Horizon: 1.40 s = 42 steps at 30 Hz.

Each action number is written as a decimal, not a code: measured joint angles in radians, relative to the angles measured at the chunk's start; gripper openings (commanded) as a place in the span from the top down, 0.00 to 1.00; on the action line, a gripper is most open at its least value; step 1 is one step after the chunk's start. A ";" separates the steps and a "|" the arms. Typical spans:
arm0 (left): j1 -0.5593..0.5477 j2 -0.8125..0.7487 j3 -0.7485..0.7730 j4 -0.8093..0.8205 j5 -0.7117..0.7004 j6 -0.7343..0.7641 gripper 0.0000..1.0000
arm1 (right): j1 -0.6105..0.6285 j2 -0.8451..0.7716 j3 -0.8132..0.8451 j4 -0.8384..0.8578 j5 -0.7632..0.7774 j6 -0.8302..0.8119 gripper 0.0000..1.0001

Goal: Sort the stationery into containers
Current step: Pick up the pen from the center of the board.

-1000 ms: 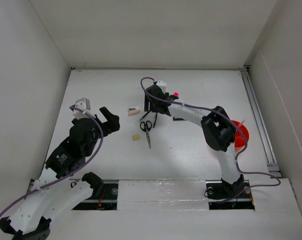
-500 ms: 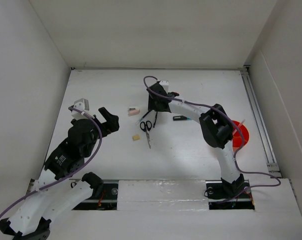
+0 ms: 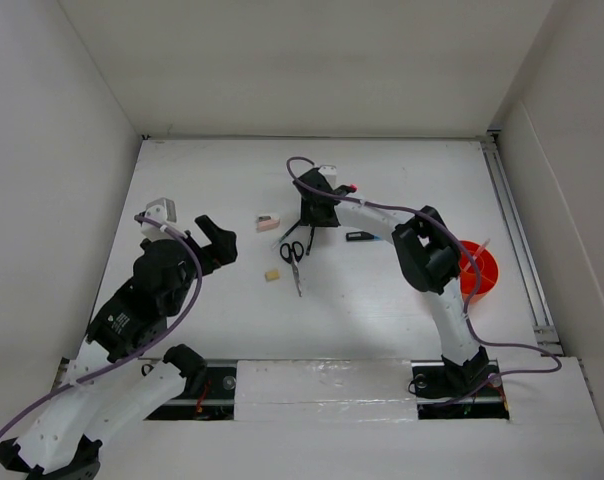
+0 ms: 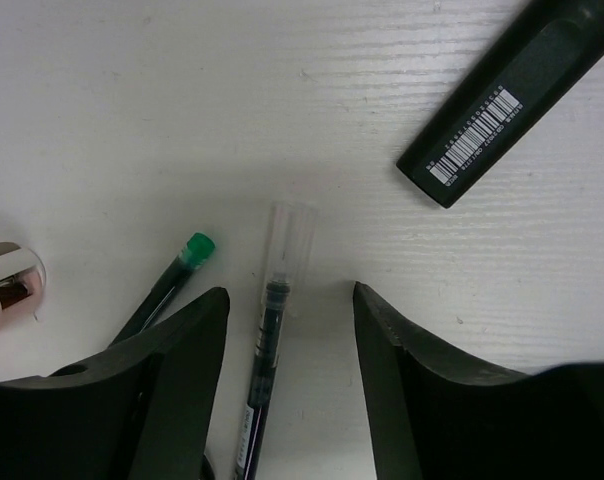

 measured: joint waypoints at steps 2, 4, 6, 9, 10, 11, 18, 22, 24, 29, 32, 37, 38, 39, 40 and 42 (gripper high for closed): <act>0.000 -0.003 0.000 0.000 0.000 0.000 0.00 | -0.006 0.001 0.001 -0.007 -0.006 -0.003 0.46; 0.000 -0.006 0.000 0.000 -0.003 0.000 0.00 | -0.006 0.003 0.008 -0.023 -0.013 -0.007 0.50; -0.002 -0.007 0.000 -0.001 -0.008 -0.002 0.00 | -0.011 0.010 0.022 -0.040 -0.018 -0.011 0.50; -0.002 -0.008 0.000 -0.005 -0.010 -0.004 0.00 | -0.013 0.012 0.027 -0.051 -0.017 -0.014 0.50; -0.002 -0.008 0.000 -0.007 -0.011 -0.004 0.00 | -0.013 0.012 0.027 -0.053 -0.017 -0.016 0.53; -0.002 -0.010 0.000 -0.008 -0.012 -0.004 0.00 | -0.013 0.012 0.027 -0.057 -0.016 -0.020 0.54; -0.002 -0.015 0.000 -0.008 -0.016 -0.004 0.00 | -0.014 0.012 0.033 -0.082 -0.010 -0.038 0.91; -0.002 -0.015 0.000 -0.008 -0.017 -0.004 0.00 | -0.023 0.012 0.042 -0.094 -0.047 -0.068 1.00; -0.002 -0.019 0.000 -0.008 -0.020 -0.004 0.00 | -0.029 0.012 0.046 -0.097 -0.069 -0.082 1.00; -0.002 -0.038 0.000 -0.009 -0.026 -0.004 0.00 | -0.044 -0.007 0.019 -0.067 -0.126 -0.108 1.00; -0.002 -0.041 0.000 -0.009 -0.027 -0.004 0.00 | -0.048 -0.084 -0.106 -0.008 -0.161 -0.119 1.00; -0.002 -0.046 0.000 -0.010 -0.027 -0.004 0.00 | -0.048 -0.312 -0.363 0.064 -0.202 -0.149 1.00; -0.002 -0.047 0.000 -0.010 -0.027 -0.004 0.00 | -0.047 -0.376 -0.412 0.085 -0.207 -0.158 1.00; -0.002 -0.047 0.000 -0.010 -0.027 -0.004 0.00 | -0.046 -0.438 -0.451 0.105 -0.209 -0.164 1.00; -0.002 -0.047 0.000 -0.010 -0.027 -0.004 0.00 | -0.044 -0.516 -0.499 0.145 -0.208 -0.175 1.00; -0.002 -0.047 0.000 -0.011 -0.027 -0.004 0.00 | -0.043 -0.669 -0.588 0.220 -0.202 -0.193 1.00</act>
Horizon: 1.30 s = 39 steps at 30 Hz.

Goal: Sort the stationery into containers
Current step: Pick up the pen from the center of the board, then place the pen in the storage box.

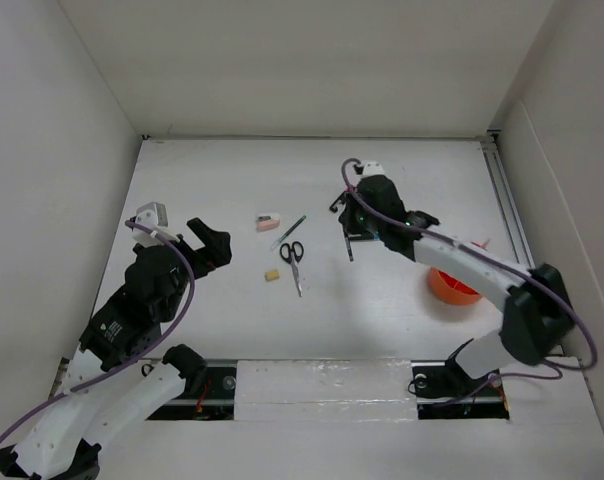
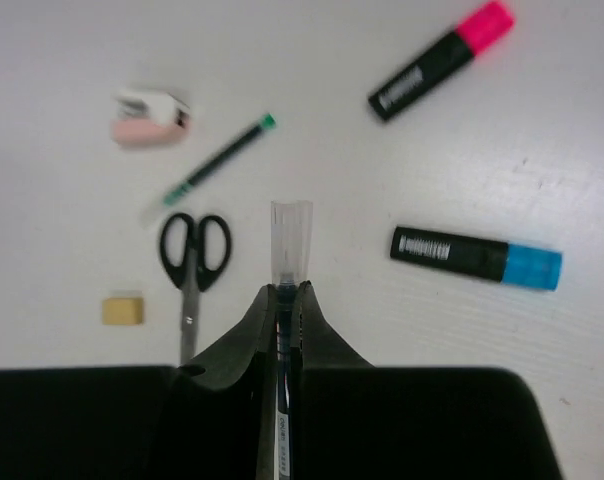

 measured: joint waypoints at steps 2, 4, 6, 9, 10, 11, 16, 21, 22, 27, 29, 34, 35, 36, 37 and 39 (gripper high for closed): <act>0.000 0.000 0.000 -0.001 0.000 0.000 0.00 | 0.000 -0.169 -0.096 0.080 0.004 -0.022 1.00; 0.000 0.000 0.000 -0.002 0.000 0.000 0.00 | -0.002 -0.326 -0.180 0.145 0.025 -0.046 1.00; 0.000 0.000 0.000 -0.001 0.002 0.000 0.00 | -0.005 -0.460 -0.255 0.205 0.068 -0.064 1.00; 0.000 0.000 0.000 -0.001 0.005 0.000 0.00 | -0.027 -0.669 -0.383 0.276 0.192 -0.072 1.00; 0.000 0.000 0.000 0.000 0.006 0.001 0.00 | -0.036 -0.742 -0.426 0.291 0.241 -0.071 1.00; 0.000 0.000 0.000 0.000 0.010 0.001 0.00 | -0.047 -0.810 -0.465 0.304 0.293 -0.071 1.00; 0.000 0.000 0.000 0.007 0.029 0.011 0.00 | -0.124 -1.046 -0.591 0.389 0.499 -0.098 1.00; 0.000 0.000 0.000 0.012 0.049 0.017 0.00 | -0.228 -1.070 -0.620 0.470 0.640 -0.132 1.00; 0.000 0.000 0.000 0.012 0.051 0.017 0.00 | -0.244 -1.068 -0.631 0.484 0.679 -0.135 1.00; 0.000 0.000 -0.001 0.020 0.060 0.026 0.00 | -0.275 -1.045 -0.653 0.510 0.841 -0.138 1.00; 0.000 0.000 -0.002 0.024 0.068 0.031 0.00 | -0.276 -1.040 -0.656 0.513 0.911 -0.137 1.00; 0.000 0.000 -0.002 0.027 0.081 0.040 0.00 | -0.276 -1.006 -0.656 0.522 1.070 -0.109 1.00; 0.000 0.000 -0.002 0.027 0.083 0.041 0.00 | -0.277 -0.991 -0.656 0.520 1.097 -0.103 1.00; 0.000 0.000 -0.002 0.027 0.085 0.042 0.00 | -0.277 -0.972 -0.656 0.519 1.122 -0.095 1.00; 0.000 0.000 -0.002 0.027 0.088 0.043 0.00 | -0.277 -0.954 -0.656 0.515 1.141 -0.088 1.00; 0.000 -0.001 -0.002 0.027 0.092 0.043 0.00 | -0.277 -0.914 -0.656 0.505 1.180 -0.070 1.00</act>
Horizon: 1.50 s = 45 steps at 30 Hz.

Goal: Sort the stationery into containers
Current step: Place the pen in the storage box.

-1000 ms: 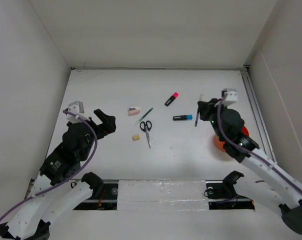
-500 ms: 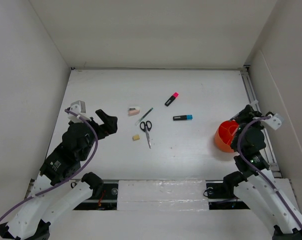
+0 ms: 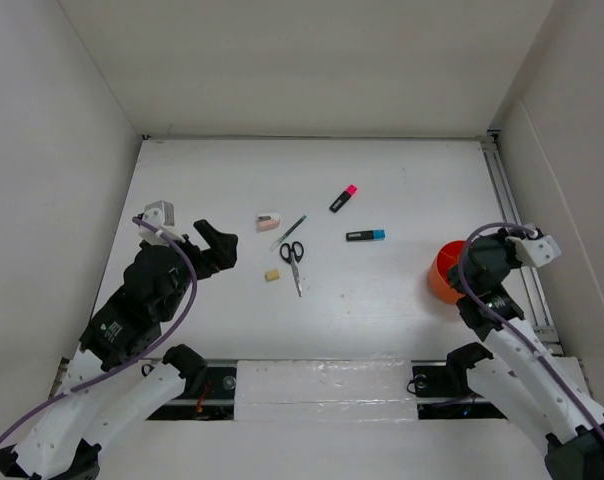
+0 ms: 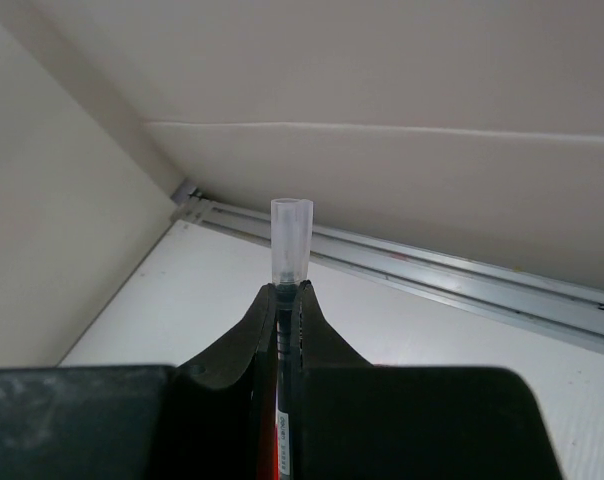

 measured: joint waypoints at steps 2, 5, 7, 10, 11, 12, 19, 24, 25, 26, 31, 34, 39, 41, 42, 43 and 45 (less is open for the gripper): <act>0.000 -0.003 0.000 0.000 0.002 0.000 0.00 | 0.000 0.035 0.000 -0.011 0.029 0.014 1.00; 0.000 -0.010 0.000 0.001 0.005 0.002 0.00 | 0.000 0.066 0.000 -0.028 0.060 0.035 1.00; 0.000 -0.014 0.000 0.002 0.006 0.002 0.00 | 0.000 0.070 0.000 -0.032 0.082 0.044 1.00; 0.000 -0.018 0.000 0.004 0.006 0.003 0.00 | 0.000 0.077 0.000 -0.032 0.103 0.052 1.00; 0.000 -0.018 0.000 0.005 0.007 0.003 0.00 | 0.000 0.085 0.000 -0.032 0.108 0.056 1.00; 0.000 -0.018 0.000 0.005 0.007 0.003 0.00 | 0.000 0.098 0.000 -0.032 0.112 0.059 1.00; 0.000 -0.033 0.000 0.005 0.007 0.003 0.00 | -0.021 0.199 0.000 -0.036 0.117 0.071 1.00; 0.000 -0.038 0.000 0.005 0.008 0.003 0.00 | -0.044 0.204 0.000 -0.038 0.120 0.085 1.00; 0.000 -0.038 0.000 0.005 0.008 0.003 0.00 | -0.047 0.207 0.000 -0.038 0.121 0.087 1.00; 0.000 -0.038 0.000 0.005 0.009 0.003 0.00 | -0.051 0.211 0.000 -0.038 0.122 0.090 1.00; 0.000 -0.038 0.000 0.006 0.011 0.003 0.00 | -0.058 0.250 0.005 -0.097 0.124 0.129 1.00; 0.000 -0.038 0.000 0.006 0.012 0.003 0.00 | -0.058 0.254 0.010 -0.145 0.122 0.167 1.00; 0.000 -0.038 0.000 0.006 0.012 0.003 0.00 | -0.058 0.265 0.037 -0.243 0.106 0.249 1.00; 0.000 -0.039 0.000 0.006 0.012 0.003 0.00 | -0.058 0.280 0.059 -0.302 0.100 0.302 1.00; 0.000 -0.039 0.000 0.006 0.012 0.003 0.00 | -0.058 0.293 0.074 -0.341 0.093 0.338 1.00; 0.000 -0.040 0.000 0.006 0.012 0.003 0.00 | -0.058 0.308 0.090 -0.381 0.089 0.375 1.00; 0.000 -0.042 0.000 0.006 0.012 0.003 0.00 | -0.058 0.358 0.139 -0.492 0.082 0.491 1.00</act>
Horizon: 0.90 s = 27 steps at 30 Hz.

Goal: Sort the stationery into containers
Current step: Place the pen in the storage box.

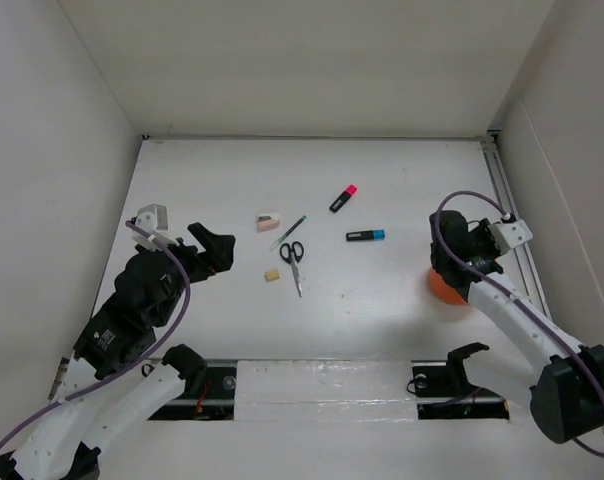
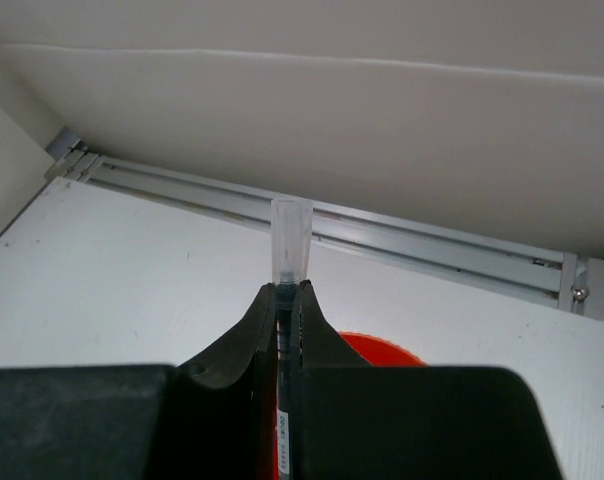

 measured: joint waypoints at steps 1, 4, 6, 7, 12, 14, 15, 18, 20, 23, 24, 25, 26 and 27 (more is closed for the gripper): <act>0.000 -0.002 0.000 0.000 0.000 0.000 0.00 | 0.000 0.031 0.028 -0.069 -0.004 0.066 1.00; 0.000 -0.003 0.000 0.000 0.000 0.000 0.00 | 0.000 0.151 0.123 -0.320 -0.009 0.335 1.00; 0.000 -0.003 0.000 0.000 0.000 0.000 0.00 | 0.000 0.233 0.177 -0.496 -0.011 0.526 1.00; 0.000 -0.003 0.000 0.000 0.000 0.000 0.00 | 0.000 0.272 0.201 -0.582 -0.012 0.616 1.00; 0.000 -0.003 0.000 0.000 0.002 0.000 0.00 | 0.010 0.401 0.248 -0.900 -0.014 0.963 1.00; 0.000 -0.003 0.000 0.000 0.002 0.000 0.00 | 0.021 0.403 0.249 -0.962 -0.014 1.027 1.00; 0.000 -0.003 0.000 0.000 0.002 0.000 0.00 | 0.023 0.401 0.250 -0.984 -0.014 1.048 1.00; 0.000 -0.003 0.000 0.000 0.002 0.000 0.00 | 0.031 0.386 0.250 -1.028 -0.014 1.095 1.00; 0.000 -0.003 0.000 0.000 0.002 0.000 0.00 | 0.043 0.370 0.250 -1.045 -0.014 1.112 0.92; 0.000 -0.003 0.000 0.000 0.002 0.000 0.00 | 0.070 0.344 0.250 -1.060 -0.012 1.130 0.69; 0.000 -0.003 0.000 0.000 0.002 0.000 0.00 | 0.080 0.335 0.250 -1.062 -0.011 1.135 0.64; 0.000 -0.003 0.000 0.000 0.002 0.000 0.00 | 0.089 0.329 0.250 -1.062 -0.009 1.138 0.61; 0.000 -0.003 0.000 0.000 0.002 0.000 0.00 | 0.096 0.325 0.250 -1.063 -0.007 1.140 0.59; 0.000 -0.003 0.000 0.000 0.002 0.000 0.00 | 0.100 0.324 0.250 -1.063 -0.006 1.141 0.51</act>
